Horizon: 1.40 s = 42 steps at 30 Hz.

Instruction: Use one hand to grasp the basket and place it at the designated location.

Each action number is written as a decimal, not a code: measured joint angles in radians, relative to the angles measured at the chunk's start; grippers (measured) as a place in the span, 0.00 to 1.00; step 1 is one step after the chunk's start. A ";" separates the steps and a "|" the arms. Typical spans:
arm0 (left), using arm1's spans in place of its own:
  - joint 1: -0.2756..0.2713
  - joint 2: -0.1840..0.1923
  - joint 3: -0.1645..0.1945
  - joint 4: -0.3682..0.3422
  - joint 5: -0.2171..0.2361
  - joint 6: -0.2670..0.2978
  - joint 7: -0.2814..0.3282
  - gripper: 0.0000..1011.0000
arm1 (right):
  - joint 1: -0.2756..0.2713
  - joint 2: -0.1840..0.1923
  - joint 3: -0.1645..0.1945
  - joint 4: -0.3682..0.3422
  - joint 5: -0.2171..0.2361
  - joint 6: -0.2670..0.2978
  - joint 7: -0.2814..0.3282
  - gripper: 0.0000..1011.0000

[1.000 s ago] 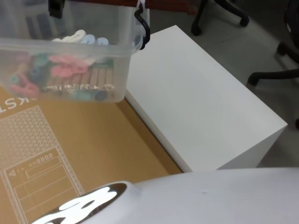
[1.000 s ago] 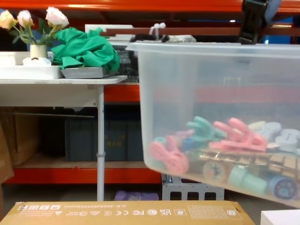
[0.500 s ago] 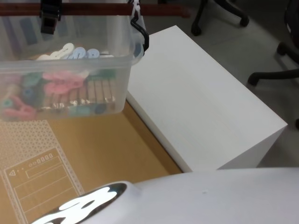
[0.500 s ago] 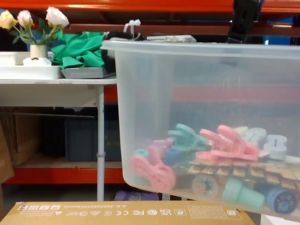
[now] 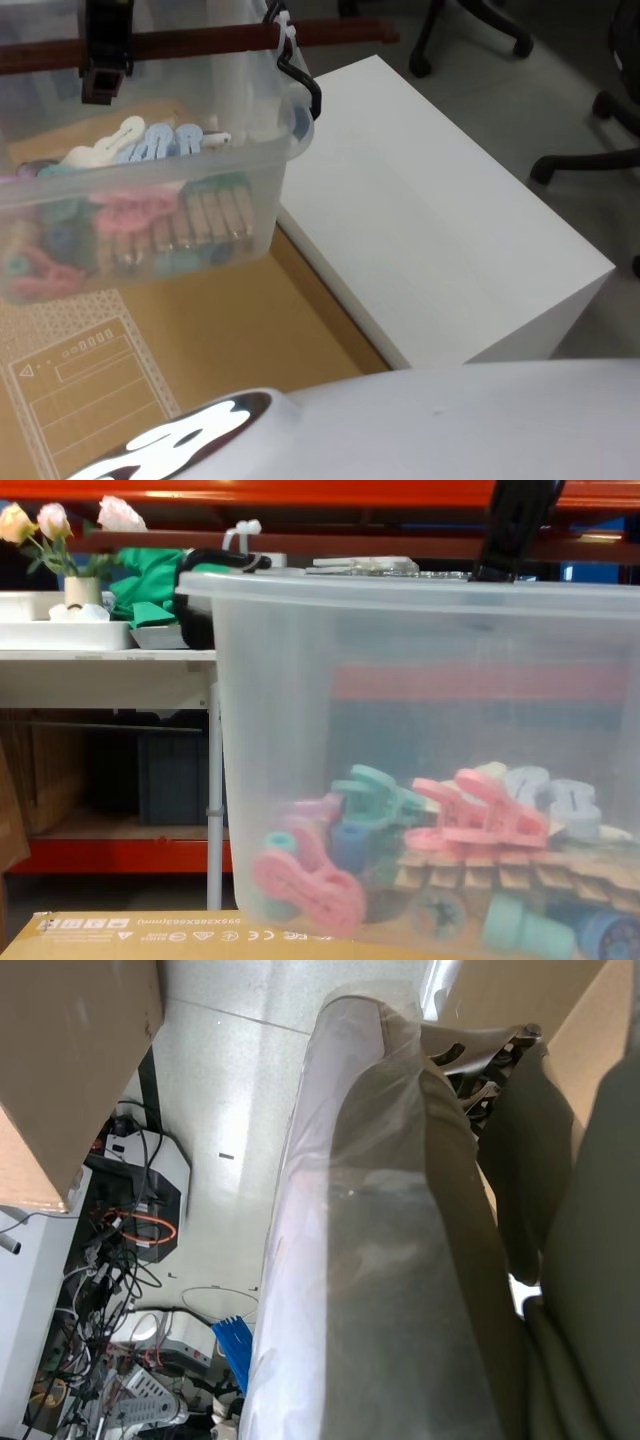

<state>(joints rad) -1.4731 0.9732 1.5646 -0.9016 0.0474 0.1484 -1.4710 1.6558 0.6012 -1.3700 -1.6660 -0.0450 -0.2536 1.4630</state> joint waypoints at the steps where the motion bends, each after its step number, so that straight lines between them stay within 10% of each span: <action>1: 0.000 0.000 0.000 0.000 0.000 0.000 0.000 0.00 | 0.002 0.000 -0.002 -0.002 0.004 -0.007 0.001 0.22; 30: 0.000 0.000 0.000 0.000 0.000 0.000 0.000 0.00 | 0.020 -0.029 -0.066 -0.058 0.033 -0.136 -0.003 0.22; 42: 0.000 0.000 0.000 0.000 0.000 0.000 0.000 0.00 | 0.007 -0.037 -0.090 -0.077 -0.023 -0.155 -0.038 0.22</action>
<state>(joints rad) -1.4731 0.9732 1.5645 -0.9015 0.0474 0.1484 -1.4710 1.6627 0.5642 -1.4599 -1.7426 -0.0680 -0.4082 1.4245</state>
